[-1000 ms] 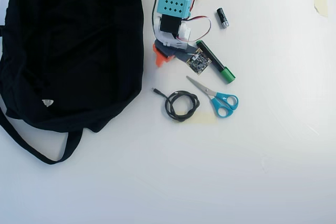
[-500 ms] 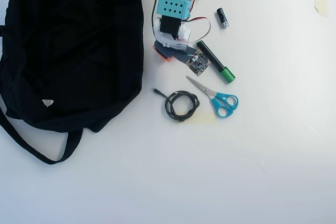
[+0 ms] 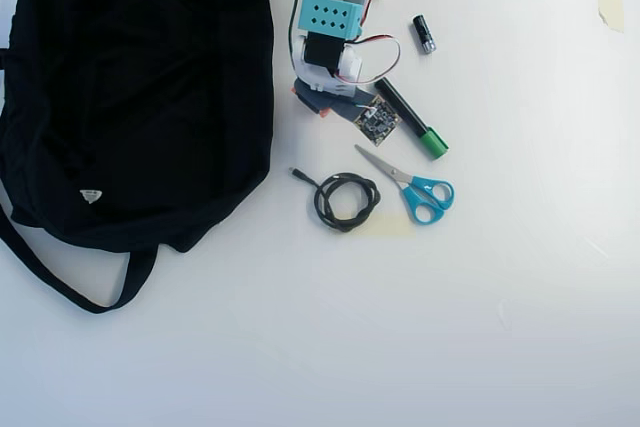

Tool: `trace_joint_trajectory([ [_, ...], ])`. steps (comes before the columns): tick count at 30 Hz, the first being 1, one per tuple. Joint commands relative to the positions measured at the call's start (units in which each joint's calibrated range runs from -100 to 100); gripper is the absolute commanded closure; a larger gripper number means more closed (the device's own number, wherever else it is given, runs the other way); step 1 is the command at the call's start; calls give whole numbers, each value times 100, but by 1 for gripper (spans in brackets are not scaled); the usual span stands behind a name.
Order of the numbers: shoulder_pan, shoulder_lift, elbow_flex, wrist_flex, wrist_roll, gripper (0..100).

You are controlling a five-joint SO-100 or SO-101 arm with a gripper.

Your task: Put the bike light into the black bag

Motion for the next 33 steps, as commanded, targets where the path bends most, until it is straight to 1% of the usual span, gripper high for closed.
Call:
trace_joint_trajectory([
  [1,-43,-29,-92,-45,-12,98],
  [23,-163,-145,-272,41,-28,98],
  [25,-163,-145,-281,50,-106,98],
  [28,-178,-154,-353,308,-300,98],
  [33,-238,-154,-730,825,-316,98],
])
